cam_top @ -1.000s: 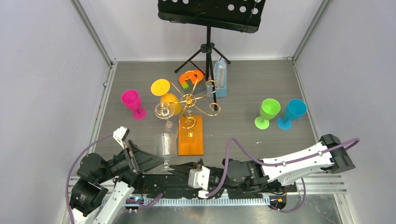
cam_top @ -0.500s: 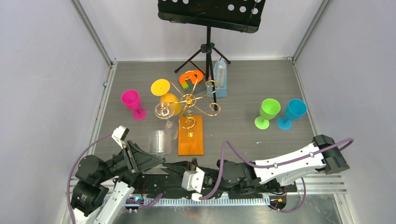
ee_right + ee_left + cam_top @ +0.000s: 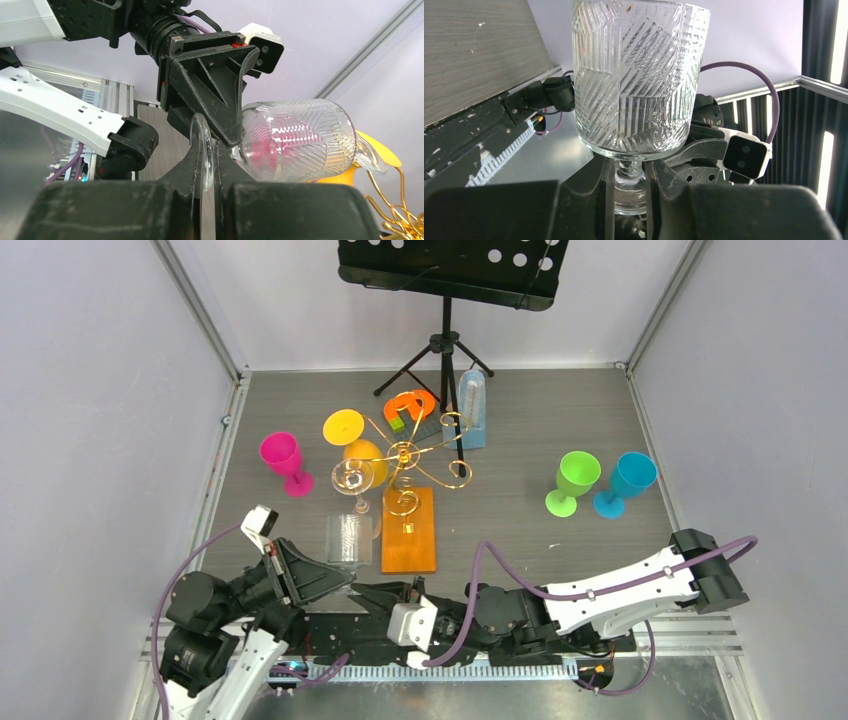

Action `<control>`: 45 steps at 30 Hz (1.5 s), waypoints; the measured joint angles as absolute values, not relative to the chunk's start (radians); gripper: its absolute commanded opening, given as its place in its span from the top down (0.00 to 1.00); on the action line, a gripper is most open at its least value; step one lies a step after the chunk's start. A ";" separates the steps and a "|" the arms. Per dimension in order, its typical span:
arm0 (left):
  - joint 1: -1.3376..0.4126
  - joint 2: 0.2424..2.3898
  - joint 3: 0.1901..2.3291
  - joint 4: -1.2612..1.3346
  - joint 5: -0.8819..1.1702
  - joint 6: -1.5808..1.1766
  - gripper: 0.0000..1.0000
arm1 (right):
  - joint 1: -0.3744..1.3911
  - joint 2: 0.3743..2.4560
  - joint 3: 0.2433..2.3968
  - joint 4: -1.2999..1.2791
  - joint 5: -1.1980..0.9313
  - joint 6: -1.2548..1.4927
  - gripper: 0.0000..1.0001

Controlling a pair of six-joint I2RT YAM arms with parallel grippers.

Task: Take the wine glass off the wine glass rack
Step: Place the wine glass at the center of the board.

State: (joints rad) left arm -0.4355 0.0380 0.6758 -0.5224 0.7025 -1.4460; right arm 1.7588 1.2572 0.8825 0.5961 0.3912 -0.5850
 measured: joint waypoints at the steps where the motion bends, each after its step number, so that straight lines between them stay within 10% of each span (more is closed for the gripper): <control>1: -0.435 0.037 0.668 -0.513 0.705 -1.452 0.91 | 1.759 1.255 0.883 0.596 0.400 -0.588 0.94; 16: -0.435 0.036 0.615 -0.370 0.769 -1.496 1.00 | 1.765 1.221 0.883 0.563 0.397 -0.593 0.94; 26: -0.435 0.037 0.604 -0.348 0.778 -1.454 1.00 | 1.765 1.206 0.903 0.534 0.364 -0.543 0.62; 45: -0.435 0.085 0.642 -0.513 0.854 -1.217 1.00 | 1.763 1.028 1.091 0.171 0.387 -0.406 0.47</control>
State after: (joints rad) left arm -0.4355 0.0849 0.6422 -0.5133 0.8539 -1.2175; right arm 1.7634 1.0283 1.0912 0.1715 0.3870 -0.4065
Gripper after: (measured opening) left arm 0.057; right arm 0.510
